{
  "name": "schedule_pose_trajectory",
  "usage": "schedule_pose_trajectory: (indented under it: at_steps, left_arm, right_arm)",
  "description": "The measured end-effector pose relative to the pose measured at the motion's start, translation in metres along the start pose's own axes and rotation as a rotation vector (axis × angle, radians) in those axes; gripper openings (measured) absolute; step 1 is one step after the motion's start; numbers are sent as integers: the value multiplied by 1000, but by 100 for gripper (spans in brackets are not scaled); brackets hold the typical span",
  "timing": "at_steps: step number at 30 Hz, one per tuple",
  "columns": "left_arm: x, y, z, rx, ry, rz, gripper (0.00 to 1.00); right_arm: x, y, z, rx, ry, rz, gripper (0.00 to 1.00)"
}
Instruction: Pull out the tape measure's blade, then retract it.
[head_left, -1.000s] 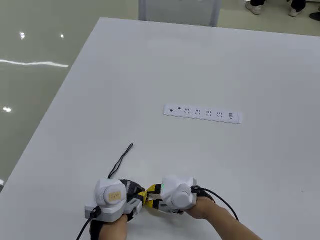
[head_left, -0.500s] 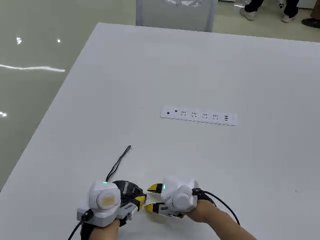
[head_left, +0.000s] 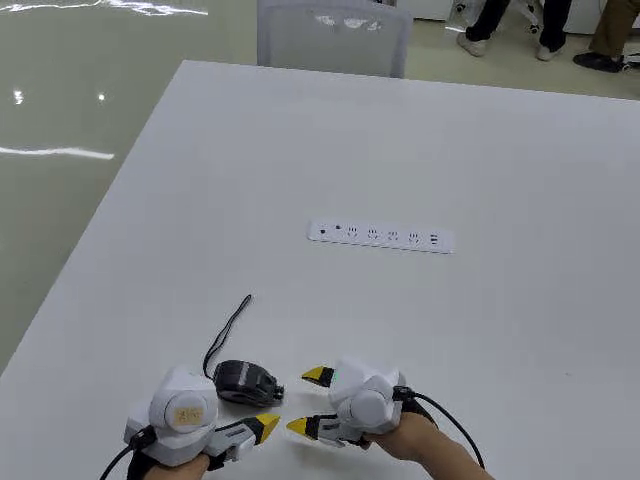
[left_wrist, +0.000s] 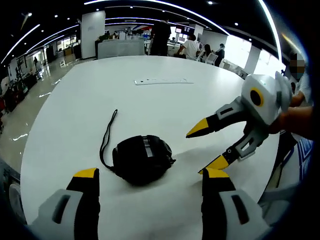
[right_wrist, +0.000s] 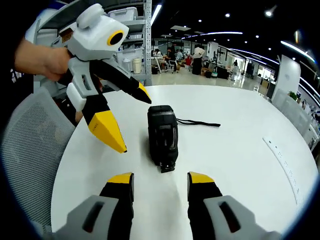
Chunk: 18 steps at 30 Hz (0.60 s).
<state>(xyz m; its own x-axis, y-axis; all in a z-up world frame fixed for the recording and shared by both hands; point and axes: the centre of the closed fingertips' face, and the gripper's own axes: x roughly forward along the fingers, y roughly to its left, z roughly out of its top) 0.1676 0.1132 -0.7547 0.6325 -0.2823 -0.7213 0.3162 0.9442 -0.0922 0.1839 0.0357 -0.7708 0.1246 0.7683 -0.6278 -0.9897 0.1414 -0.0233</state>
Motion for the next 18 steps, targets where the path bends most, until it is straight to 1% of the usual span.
schedule_pose_trajectory:
  at_steps: [3, 5, 6, 7, 9, 11, 13, 15, 17, 18]
  left_arm:
    - [-4, -4, 1, 23, 0, -24, 82]
    - [-5, -3, -2, 54, 6, -44, 82]
    - [-6, -3, -2, 58, 6, -50, 82]
    - [-7, -5, -2, 68, 10, -67, 83]
    - [-10, -3, -3, 77, 10, -80, 86]
    - [-12, -1, -4, 95, 6, -98, 87]
    - [-14, -2, -2, 126, -6, -118, 89]
    - [-16, -5, -1, 138, -4, -126, 92]
    - [-16, -4, -5, 138, 9, -138, 96]
    - [-17, -5, -5, 143, 10, -144, 97]
  right_arm:
    - [-4, 1, 0, 17, -5, -16, 45]
    - [-10, 2, 3, 30, -6, -28, 46]
    - [-13, 3, 4, 33, -8, -32, 47]
    - [-16, 4, 5, 38, -13, -41, 47]
    - [-19, 4, 6, 47, -18, -52, 48]
    - [-26, 5, 8, 65, -22, -61, 50]
    - [-31, 7, 10, 84, -29, -72, 52]
    - [-35, 7, 7, 93, -25, -86, 54]
    - [-36, 7, 2, 106, -28, -91, 56]
    - [-38, 7, 1, 109, -28, -96, 56]
